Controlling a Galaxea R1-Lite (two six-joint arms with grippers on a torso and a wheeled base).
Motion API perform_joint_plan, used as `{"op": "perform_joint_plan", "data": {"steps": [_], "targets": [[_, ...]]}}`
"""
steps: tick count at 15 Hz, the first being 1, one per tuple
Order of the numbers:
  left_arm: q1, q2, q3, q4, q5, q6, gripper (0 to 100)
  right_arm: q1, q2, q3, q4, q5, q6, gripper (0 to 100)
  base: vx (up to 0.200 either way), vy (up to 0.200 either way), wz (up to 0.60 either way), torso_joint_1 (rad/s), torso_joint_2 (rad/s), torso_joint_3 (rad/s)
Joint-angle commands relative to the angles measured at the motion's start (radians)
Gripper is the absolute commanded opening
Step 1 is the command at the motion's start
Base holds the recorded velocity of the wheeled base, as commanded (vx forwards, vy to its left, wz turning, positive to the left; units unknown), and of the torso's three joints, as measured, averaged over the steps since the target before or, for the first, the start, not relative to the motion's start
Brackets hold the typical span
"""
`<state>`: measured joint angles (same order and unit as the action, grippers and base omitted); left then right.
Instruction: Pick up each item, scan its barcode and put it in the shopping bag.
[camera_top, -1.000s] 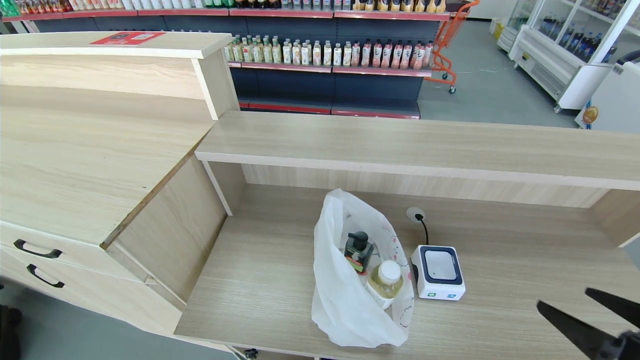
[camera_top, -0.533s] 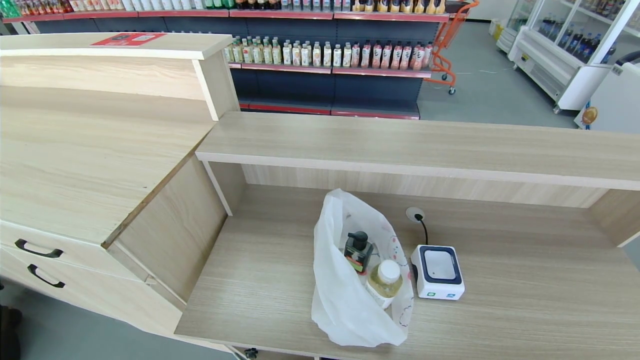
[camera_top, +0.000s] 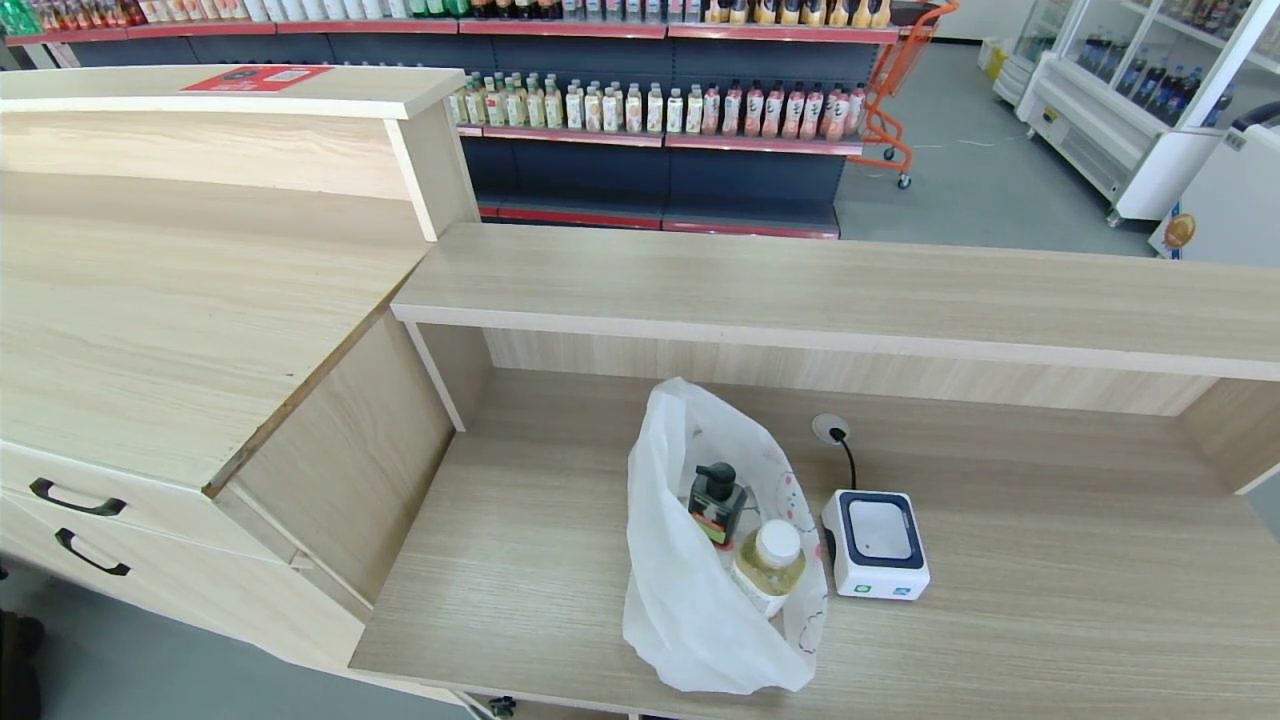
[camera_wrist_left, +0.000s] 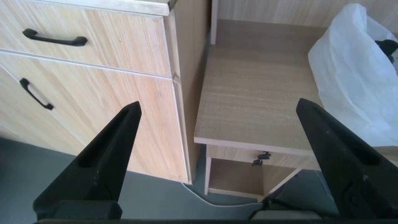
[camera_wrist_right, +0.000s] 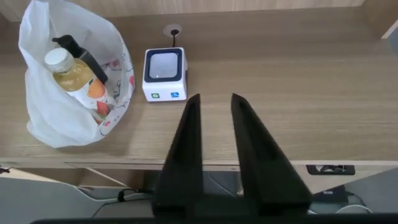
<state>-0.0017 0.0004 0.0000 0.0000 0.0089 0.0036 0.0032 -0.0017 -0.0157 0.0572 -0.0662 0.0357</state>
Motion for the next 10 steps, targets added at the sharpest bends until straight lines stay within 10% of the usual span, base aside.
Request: {"op": "perform_joint_plan", "data": {"steps": [1,6,10], "targets": [[0.000,0.000,0.000,0.000,0.000,-0.001,100,0.000,0.003,0.000,0.004,0.000,0.009,0,0.000,0.000,0.00,0.000,0.00,0.000],[0.000,0.004,0.000,0.000,-0.001,0.001,100,0.000,0.003,0.000,0.004,0.000,0.010,0,0.000,0.000,0.00,0.000,0.00,0.000],[0.000,0.001,0.000,0.000,-0.001,0.004,100,0.000,0.003,0.000,0.004,0.000,0.010,0,0.000,-0.200,0.00,0.002,0.00,0.004]]}}
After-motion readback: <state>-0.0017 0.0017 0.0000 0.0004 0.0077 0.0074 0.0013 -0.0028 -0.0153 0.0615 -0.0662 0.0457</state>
